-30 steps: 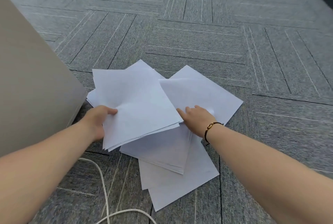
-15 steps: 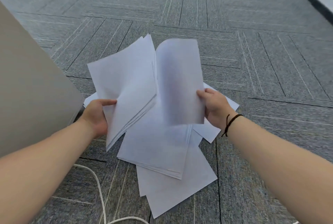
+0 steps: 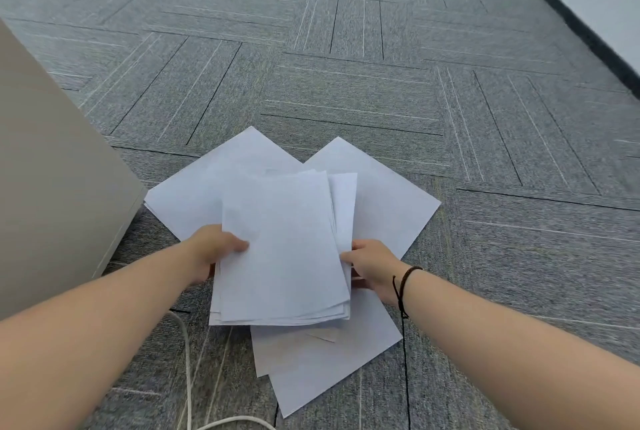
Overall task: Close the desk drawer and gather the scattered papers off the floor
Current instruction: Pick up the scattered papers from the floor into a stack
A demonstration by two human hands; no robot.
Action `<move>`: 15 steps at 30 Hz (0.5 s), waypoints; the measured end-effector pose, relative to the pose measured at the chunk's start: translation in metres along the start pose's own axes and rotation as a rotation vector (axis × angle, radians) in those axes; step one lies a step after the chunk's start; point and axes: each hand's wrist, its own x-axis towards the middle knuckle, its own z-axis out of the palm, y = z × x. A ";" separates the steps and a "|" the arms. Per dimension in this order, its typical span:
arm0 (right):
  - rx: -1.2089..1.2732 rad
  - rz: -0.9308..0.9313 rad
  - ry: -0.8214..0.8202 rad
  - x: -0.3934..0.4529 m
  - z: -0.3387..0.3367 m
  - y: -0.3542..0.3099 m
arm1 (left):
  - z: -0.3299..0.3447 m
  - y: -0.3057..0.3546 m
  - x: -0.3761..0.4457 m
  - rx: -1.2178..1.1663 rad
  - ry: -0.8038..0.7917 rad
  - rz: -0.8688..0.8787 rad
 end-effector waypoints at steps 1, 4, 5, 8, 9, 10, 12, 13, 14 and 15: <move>-0.024 -0.008 0.073 0.003 0.001 0.002 | -0.002 -0.005 0.003 0.061 0.022 0.022; -0.057 -0.025 0.259 0.009 0.000 -0.002 | -0.006 -0.015 0.007 0.203 0.072 0.075; -0.059 -0.016 0.283 0.009 0.000 -0.006 | -0.006 -0.015 0.007 0.260 0.105 0.096; 0.115 0.042 0.233 0.015 0.005 -0.012 | -0.001 -0.011 0.005 0.462 0.215 0.147; 0.207 0.061 0.207 0.013 0.008 -0.014 | 0.001 -0.010 0.004 0.495 0.242 0.148; 0.263 0.060 0.187 0.014 0.009 -0.014 | 0.004 -0.008 0.003 0.514 0.261 0.148; 0.290 0.050 0.156 0.018 0.013 -0.014 | 0.011 -0.006 0.003 0.539 0.281 0.131; 0.252 0.049 0.145 0.016 0.015 -0.014 | 0.013 -0.005 0.002 0.538 0.282 0.118; 0.178 0.052 0.142 0.016 0.018 -0.012 | 0.015 -0.006 0.002 0.527 0.277 0.106; 0.092 0.056 0.122 0.013 0.022 -0.012 | 0.017 -0.006 0.002 0.506 0.267 0.085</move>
